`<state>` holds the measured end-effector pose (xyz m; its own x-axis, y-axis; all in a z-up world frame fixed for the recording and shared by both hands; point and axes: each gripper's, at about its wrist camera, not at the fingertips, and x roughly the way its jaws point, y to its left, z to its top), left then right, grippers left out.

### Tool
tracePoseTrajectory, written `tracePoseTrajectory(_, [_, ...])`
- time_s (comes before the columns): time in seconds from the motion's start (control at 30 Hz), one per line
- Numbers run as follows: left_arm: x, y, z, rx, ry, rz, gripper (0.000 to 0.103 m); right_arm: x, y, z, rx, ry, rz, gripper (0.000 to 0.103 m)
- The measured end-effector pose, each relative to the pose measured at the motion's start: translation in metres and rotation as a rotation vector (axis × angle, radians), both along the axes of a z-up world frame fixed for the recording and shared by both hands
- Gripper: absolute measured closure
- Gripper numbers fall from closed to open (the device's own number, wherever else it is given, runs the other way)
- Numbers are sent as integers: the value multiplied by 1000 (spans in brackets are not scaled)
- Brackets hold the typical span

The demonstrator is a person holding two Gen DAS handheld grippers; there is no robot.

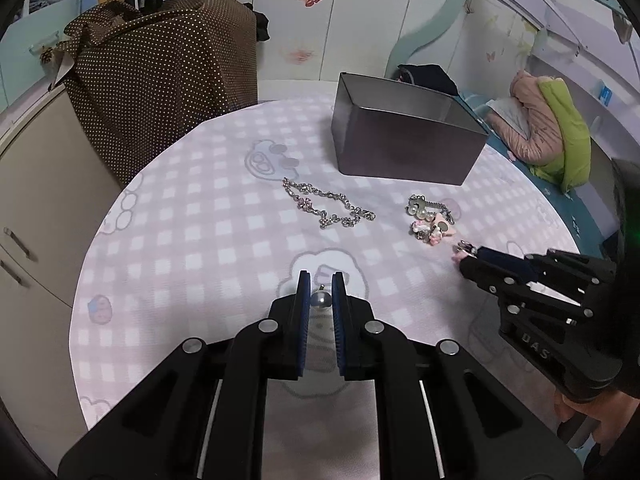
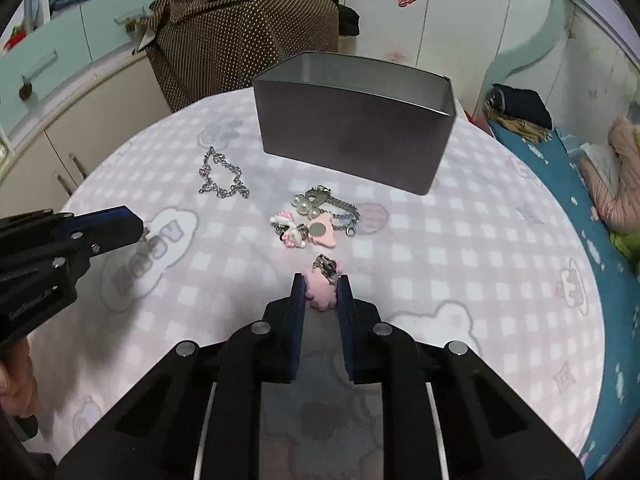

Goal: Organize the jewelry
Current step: 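Grasp a pearl earring with the left tool while the right tool grasps a pink charm keychain, then carry the pearl earring and pink keychain with both tools over the tin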

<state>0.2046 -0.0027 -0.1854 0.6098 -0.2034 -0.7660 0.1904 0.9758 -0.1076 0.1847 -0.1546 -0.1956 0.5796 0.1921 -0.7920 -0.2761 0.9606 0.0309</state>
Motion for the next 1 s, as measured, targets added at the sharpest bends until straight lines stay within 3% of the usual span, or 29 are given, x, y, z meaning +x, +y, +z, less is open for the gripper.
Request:
tracePoseTrajectory(0.27, [0, 0, 6, -7, -13, -5, 92, -4, -25, 16, 135, 2, -31, 89])
tracePoseTrajectory(0.5, [2, -4, 26, -18, -55, -20, 92, -5, -26, 47, 145, -59, -15, 89])
tracePoseTrajectory(1.0, [34, -18, 124, -34, -279, -41, 92, 31, -30, 144, 124, -273, 0, 89])
